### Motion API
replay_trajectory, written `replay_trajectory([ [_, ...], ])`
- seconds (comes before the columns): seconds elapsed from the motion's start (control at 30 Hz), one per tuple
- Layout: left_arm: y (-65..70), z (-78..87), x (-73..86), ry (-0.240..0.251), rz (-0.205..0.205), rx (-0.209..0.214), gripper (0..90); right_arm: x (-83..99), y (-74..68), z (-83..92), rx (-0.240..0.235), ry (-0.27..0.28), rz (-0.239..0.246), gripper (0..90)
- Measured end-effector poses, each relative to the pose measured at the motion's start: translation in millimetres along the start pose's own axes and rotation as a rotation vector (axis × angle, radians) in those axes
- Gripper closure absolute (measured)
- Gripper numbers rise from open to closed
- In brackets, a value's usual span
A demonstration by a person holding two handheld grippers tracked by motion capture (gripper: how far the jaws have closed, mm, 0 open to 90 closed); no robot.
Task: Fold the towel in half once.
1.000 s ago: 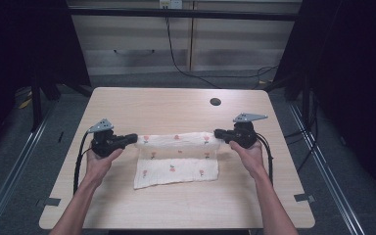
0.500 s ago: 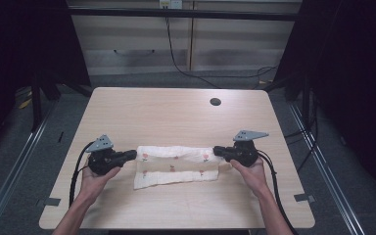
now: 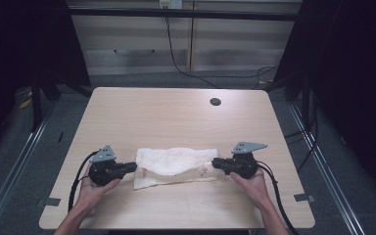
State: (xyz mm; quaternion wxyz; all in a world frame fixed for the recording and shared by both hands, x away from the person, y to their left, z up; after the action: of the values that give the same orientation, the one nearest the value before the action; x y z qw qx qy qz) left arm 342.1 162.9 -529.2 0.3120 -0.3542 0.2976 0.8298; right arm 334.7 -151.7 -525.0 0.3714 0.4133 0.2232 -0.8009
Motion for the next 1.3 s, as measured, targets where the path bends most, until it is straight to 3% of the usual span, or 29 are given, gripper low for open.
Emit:
replay_trajectory([
  [0.2, -2.7, 1.6, 7.3, -0.013, 0.003, -0.012, 85.3, 3.3, 0.0, 2.7, 0.024, -0.011, 0.013, 82.3],
  [0.37, 2.1, -3.3, 12.6, -0.040, -0.014, -0.002, 85.7, -16.9, 12.3, 5.3, 0.052, 0.013, 0.028, 82.6],
  [0.5, 3.0, -2.9, 14.9, -0.044, -0.007, 0.004, 85.4, -22.6, 10.0, 7.9, 0.047, 0.030, 0.032, 82.3],
  [0.63, 4.6, 0.5, 21.5, -0.059, -0.005, 0.009, 83.5, -7.0, -6.5, 7.5, 0.016, -0.004, 0.049, 80.7],
  [0.83, 6.3, 3.7, 21.2, -0.055, 0.013, 0.024, 83.9, 11.6, -19.1, 7.0, -0.016, -0.022, 0.022, 78.7],
  [1.03, 9.0, 8.5, 17.4, -0.046, 0.046, 0.056, 79.9, 7.1, -22.9, 12.7, -0.025, 0.009, 0.014, 72.1],
  [1.3, 7.7, 13.2, 15.6, -0.034, 0.061, 0.056, 76.3, 6.9, -20.9, 16.3, -0.018, 0.013, 0.003, 68.4],
])
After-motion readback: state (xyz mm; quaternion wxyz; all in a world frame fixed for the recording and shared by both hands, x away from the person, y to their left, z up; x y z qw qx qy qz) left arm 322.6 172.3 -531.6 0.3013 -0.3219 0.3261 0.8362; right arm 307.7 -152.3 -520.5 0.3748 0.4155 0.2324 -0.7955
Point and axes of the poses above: each handheld gripper's, and its own axes: z roughly backward along the jaws, x roughly out of its underside, y roughly to its right, the point moved 9 cm from there along -z, roughly forward along the jaws, and after that the axes turned 9 degrees about z, right-handed, at the moved point
